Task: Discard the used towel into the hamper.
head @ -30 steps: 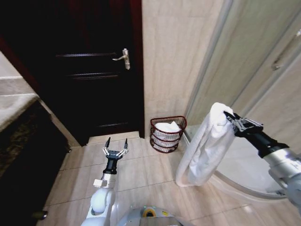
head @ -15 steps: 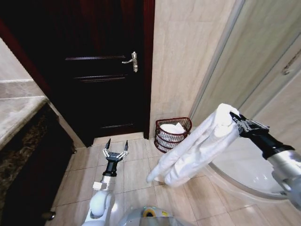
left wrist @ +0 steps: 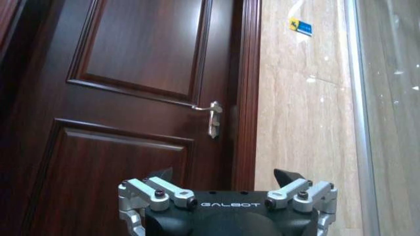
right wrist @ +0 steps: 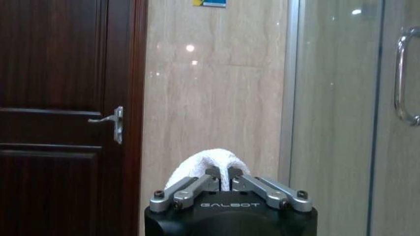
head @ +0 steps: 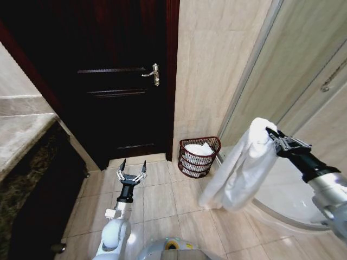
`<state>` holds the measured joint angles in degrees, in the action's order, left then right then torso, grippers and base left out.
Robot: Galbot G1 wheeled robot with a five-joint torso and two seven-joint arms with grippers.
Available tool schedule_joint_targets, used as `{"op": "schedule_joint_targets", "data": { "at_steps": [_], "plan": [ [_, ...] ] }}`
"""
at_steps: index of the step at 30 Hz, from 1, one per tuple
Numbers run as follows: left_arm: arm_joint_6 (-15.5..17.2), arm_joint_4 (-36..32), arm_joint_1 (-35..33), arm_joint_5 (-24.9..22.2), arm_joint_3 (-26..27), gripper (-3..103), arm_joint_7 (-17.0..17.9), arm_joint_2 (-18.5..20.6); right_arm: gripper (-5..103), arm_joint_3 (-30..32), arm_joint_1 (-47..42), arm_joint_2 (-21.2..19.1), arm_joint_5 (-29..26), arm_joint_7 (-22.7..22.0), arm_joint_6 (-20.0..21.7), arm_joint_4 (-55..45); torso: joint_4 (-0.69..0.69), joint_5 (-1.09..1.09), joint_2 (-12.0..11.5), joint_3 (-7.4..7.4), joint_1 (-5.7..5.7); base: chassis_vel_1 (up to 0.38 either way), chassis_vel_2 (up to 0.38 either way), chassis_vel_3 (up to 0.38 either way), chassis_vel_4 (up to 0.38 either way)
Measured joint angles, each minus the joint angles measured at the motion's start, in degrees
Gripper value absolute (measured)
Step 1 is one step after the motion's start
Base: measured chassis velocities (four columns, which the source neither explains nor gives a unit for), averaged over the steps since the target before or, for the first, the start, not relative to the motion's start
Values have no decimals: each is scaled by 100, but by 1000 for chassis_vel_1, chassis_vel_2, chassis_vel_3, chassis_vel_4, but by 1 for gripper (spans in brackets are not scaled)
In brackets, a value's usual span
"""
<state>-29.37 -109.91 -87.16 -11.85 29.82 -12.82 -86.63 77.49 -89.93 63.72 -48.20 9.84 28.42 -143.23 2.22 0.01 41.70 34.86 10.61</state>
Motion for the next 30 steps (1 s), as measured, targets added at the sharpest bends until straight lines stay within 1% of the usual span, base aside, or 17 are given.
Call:
{"op": "schedule_joint_targets", "data": {
  "at_steps": [13,20,22,25,30],
  "plan": [
    [-6,33,19,16,-9,100,-29,-17,5,5,20,-20,110,47,-56,0,1,-1,323,178,143,0,0,0,0],
    [-11,32,20,18,-14,100,-58,-7,5,29,-2,-1,115,76,-56,-1,1,0,495,273,226,-73,66,62,-66],
    [-10,26,21,18,-15,100,-60,-4,5,29,0,0,135,95,-60,0,0,-2,525,289,241,-41,62,51,-54],
    [-12,0,11,2,-5,100,-65,18,5,2,18,1,280,216,-114,-1,1,-1,636,348,290,-37,44,65,-44],
    [-15,-5,-5,-17,17,100,-65,30,5,-42,49,-27,295,240,-117,-1,1,-1,750,408,339,-8,26,21,-29]
  ]
}}
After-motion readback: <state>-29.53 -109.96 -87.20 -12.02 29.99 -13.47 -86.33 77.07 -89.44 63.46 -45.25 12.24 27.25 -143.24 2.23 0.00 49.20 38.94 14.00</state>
